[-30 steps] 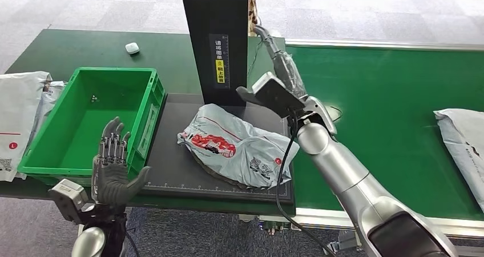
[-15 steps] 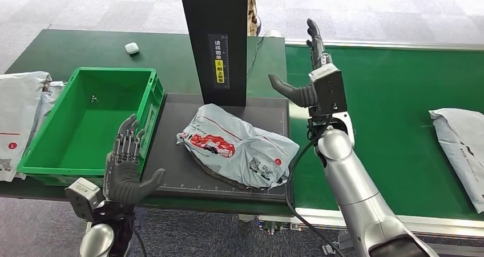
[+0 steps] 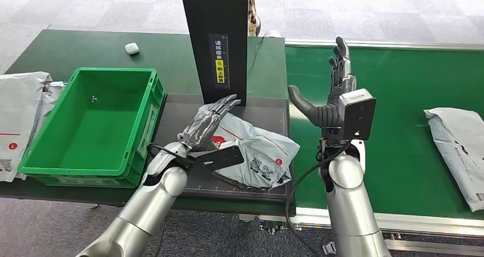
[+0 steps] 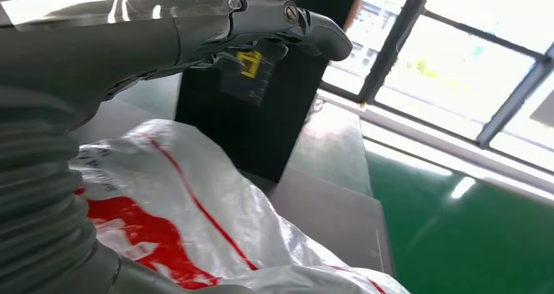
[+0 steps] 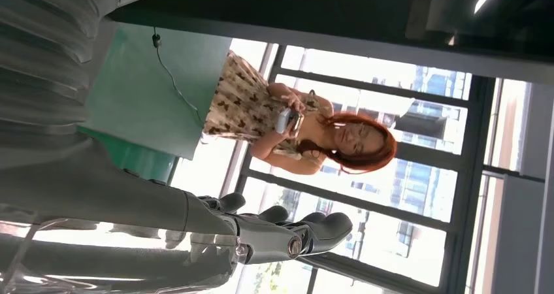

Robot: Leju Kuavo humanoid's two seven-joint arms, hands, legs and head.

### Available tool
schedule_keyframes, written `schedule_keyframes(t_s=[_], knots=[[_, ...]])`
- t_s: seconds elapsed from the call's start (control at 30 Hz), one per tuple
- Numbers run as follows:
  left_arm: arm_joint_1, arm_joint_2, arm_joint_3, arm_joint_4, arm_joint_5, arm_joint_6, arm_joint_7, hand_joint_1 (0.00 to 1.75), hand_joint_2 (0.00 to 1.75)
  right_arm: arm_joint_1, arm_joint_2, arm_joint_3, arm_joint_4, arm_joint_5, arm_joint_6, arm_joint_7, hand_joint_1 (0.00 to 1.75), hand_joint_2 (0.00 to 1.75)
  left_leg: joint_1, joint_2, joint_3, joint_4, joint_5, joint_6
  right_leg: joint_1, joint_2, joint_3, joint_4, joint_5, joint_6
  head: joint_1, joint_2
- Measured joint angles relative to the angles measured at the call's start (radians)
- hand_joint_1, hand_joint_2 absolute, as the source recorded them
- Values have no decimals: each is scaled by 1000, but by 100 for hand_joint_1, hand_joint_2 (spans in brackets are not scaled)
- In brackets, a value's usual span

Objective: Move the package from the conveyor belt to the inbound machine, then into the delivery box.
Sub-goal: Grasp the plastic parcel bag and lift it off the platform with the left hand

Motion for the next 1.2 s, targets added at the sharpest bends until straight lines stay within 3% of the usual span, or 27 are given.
schedule_keyframes(t_s=[0.13, 0.37, 0.67, 0.8, 0.97, 1.1, 1.2], knots=[[-84, -23, -33, 127, -9, -2, 1, 0, 175, 15, 12, -21, -9, 11, 0, -2, 0, 175, -1, 0, 0, 0, 0, 0, 0, 1, 0, 0, 0, 0, 0, 0], [-149, -40, -66, 235, -35, -38, 21, 0, 175, 28, 19, -39, -20, 17, 2, -6, 0, 175, -1, 1, 0, -1, 0, 0, 1, 1, -1, 0, 0, 0, 0, 0], [-242, -72, -138, 374, -112, -229, 153, 0, 175, 26, 38, -53, -17, 35, 0, -15, 0, 175, -1, 1, 0, -1, 0, 0, 0, 1, 0, 0, 0, 0, 0, 0], [-275, -76, -171, 424, -142, -397, 232, 0, 175, 5, 49, -57, 13, 36, -6, -22, 0, 175, -1, 1, 0, -1, 0, 0, 0, 1, 0, 0, 0, 0, 0, 0], [-305, -77, -212, 461, -171, -510, 235, 2, 175, -21, 60, -58, 61, 36, -20, -40, 0, 175, -1, 1, 0, -1, 0, 0, 1, 0, 0, 0, 0, 0, 0, 0], [-311, -77, -234, 472, -172, -527, 209, 175, 175, -22, 64, -60, 76, 35, -20, -43, 0, 175, -1, 1, 0, -1, 0, 0, 1, 0, 0, 0, 0, 0, 0, 0], [-313, -79, -247, 474, -170, -528, 213, 175, 175, -22, 64, -64, 81, 34, -20, -43, 0, 175, -1, 1, 0, -1, 0, 0, 1, 0, 0, 0, 0, 0, 0, 0]])
